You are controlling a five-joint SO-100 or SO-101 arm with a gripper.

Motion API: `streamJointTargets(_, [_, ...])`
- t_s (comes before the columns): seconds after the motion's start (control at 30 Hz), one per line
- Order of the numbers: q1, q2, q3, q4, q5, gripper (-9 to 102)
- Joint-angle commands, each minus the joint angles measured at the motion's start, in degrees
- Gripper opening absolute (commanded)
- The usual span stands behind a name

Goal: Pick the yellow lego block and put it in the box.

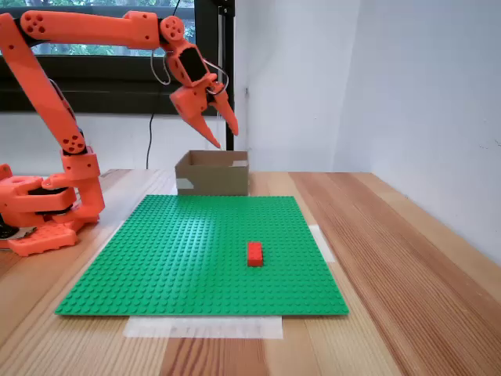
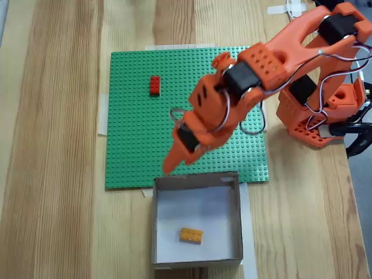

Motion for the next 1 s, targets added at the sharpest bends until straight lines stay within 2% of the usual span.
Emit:
streamJointTargets(0.0, [2.3,6.4,2.6,-1.5,-1.2,21])
streamJointTargets(0.47, [12.4,24.3,17.9,-5.3,0.1,19])
streamJointTargets(0.5, [16.8,28.5,23.3,-9.4,0.1,18])
streamJointTargets(0.67, [22.1,33.2,29.4,-14.9,0.5,17])
streamJointTargets(0.97, [27.3,41.6,36.4,-15.9,1.4,17])
